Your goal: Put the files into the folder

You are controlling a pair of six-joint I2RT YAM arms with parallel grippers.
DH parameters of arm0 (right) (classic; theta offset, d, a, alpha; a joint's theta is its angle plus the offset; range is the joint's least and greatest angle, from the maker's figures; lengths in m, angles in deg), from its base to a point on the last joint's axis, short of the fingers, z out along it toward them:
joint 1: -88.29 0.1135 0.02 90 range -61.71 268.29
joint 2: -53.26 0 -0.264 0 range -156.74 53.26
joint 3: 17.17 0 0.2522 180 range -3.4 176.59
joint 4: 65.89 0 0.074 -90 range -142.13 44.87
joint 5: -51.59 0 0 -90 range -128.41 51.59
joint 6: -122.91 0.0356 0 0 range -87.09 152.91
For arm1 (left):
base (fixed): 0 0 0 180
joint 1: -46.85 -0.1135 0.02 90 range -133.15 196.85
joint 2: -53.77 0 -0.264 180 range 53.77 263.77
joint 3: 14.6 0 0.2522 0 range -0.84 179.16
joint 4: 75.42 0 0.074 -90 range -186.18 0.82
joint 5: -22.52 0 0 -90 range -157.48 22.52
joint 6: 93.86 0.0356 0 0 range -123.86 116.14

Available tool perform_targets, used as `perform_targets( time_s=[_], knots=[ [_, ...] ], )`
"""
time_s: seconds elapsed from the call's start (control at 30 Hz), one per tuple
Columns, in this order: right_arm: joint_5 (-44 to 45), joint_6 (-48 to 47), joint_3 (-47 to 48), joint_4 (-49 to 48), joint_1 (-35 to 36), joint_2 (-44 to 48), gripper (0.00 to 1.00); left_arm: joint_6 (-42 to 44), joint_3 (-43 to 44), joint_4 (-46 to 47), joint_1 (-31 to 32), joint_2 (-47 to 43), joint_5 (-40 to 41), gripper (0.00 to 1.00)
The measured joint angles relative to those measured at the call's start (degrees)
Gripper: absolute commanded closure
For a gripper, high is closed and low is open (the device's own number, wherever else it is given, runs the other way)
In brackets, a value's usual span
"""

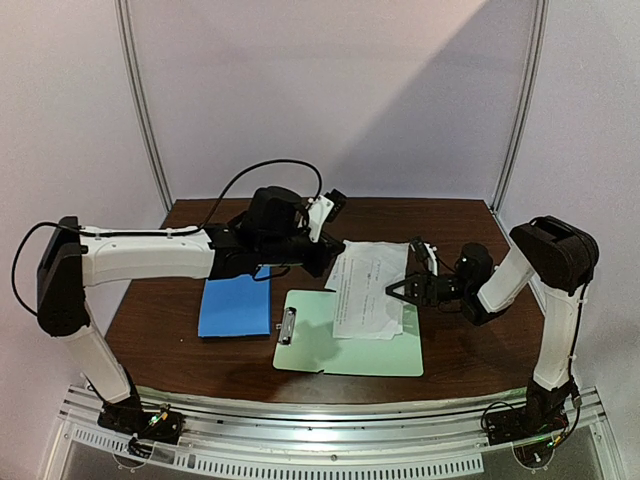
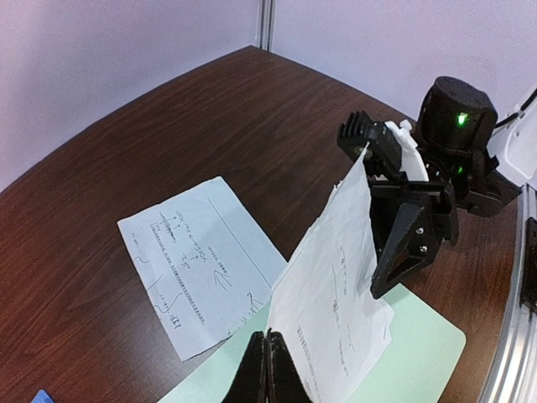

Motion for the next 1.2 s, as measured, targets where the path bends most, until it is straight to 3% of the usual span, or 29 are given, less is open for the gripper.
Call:
perform_targets(
  time_s=[0.23, 0.33, 0.37, 0.53, 0.63, 0.73, 0.9, 1.2],
  knots=[
    [0.15, 0.50, -1.38, -0.13, 0.00, 0.02, 1.00, -0.63, 0.94, -1.57, -0.17, 1.62, 1.49, 1.00],
    [0.46, 0.83, -1.66, -0.07, 0.00, 0.11, 1.00, -1.20, 1.07, -2.16, -0.20, 2.29, 1.95, 0.98],
    [0.66, 0.85, -1.84, -0.02, 0.00, 0.15, 1.00, -1.40, 1.09, -2.23, -0.20, 2.47, 2.21, 0.91],
    [3.56, 0.70, -3.10, 2.34, 0.00, 1.51, 1.00, -3.04, 1.40, -3.72, -0.22, 2.56, 4.72, 0.35],
    [6.62, -0.57, -4.61, 6.86, 0.13, 4.52, 1.00, -4.09, 1.44, -6.08, -0.24, 2.54, 7.45, 0.22],
    [10.03, -2.56, -6.12, 12.85, 0.76, 9.38, 1.00, -6.36, 2.01, -10.78, -0.26, 2.51, 11.10, 0.22],
    [16.92, -6.58, -6.91, 26.69, 3.32, 17.99, 1.00, -11.26, 4.81, -22.23, -0.28, 2.56, 16.52, 0.30],
    [29.33, -6.51, -6.80, 53.70, 4.92, 28.39, 1.00, -18.78, 8.90, -38.05, -0.46, 9.60, 16.83, 0.42]
  ],
)
